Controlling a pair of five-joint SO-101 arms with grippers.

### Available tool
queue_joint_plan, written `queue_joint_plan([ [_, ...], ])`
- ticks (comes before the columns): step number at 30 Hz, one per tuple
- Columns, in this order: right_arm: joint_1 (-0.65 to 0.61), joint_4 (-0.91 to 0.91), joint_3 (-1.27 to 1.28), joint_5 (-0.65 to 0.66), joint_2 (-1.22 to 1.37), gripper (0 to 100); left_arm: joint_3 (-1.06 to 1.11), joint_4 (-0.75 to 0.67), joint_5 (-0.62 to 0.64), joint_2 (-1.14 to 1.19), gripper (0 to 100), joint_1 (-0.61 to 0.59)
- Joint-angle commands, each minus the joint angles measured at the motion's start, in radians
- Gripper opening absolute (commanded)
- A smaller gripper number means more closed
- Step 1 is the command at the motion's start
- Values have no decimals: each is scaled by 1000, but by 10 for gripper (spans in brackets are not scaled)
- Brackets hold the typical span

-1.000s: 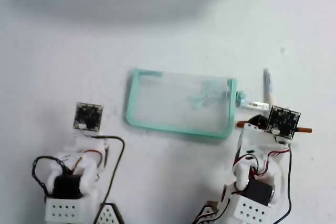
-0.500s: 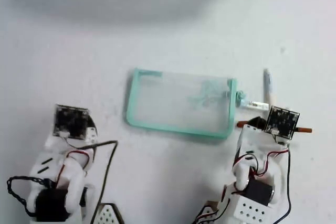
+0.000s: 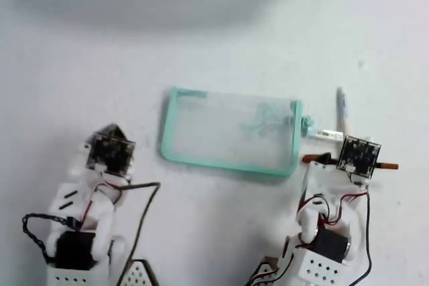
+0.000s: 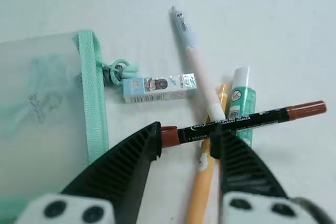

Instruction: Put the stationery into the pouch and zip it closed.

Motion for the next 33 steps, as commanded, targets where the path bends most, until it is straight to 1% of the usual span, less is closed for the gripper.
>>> queue_joint_plan([
  [1, 10, 31, 8, 20, -4, 265, -61, 44, -26, -2, 24, 42],
  [3, 7, 35, 8, 110, -4, 260, -120, 60, -32, 42, 24, 48],
  [6, 4, 61, 8, 215, -4, 244, -204, 44, -34, 202, 24, 47],
  [10, 2, 61, 8, 222, -4, 241, -305, -32, -28, 472, 24, 41],
  [13, 2, 61, 8, 222, -4, 241, -379, -61, -23, 670, 24, 41],
  [16, 4, 61, 6, 222, -4, 241, -422, -100, 60, 863, 24, 28],
  [20, 10, 62, -5, 222, -5, 241, -430, -207, 158, 1061, 24, -36],
  [23, 12, 97, -28, 235, -5, 243, -408, -279, 207, 1142, 24, -88],
  [25, -1, 183, -64, 293, -4, 243, -382, -341, 226, 1171, 24, -96],
  [28, -73, 228, -63, 359, -4, 243, -327, -437, 195, 1181, 24, -88],
  [31, -134, 232, -54, 390, -4, 243, -301, -485, 190, 1181, 24, -94],
  [33, -191, 262, -54, 491, -4, 244, -301, -489, 192, 1181, 24, -101],
])
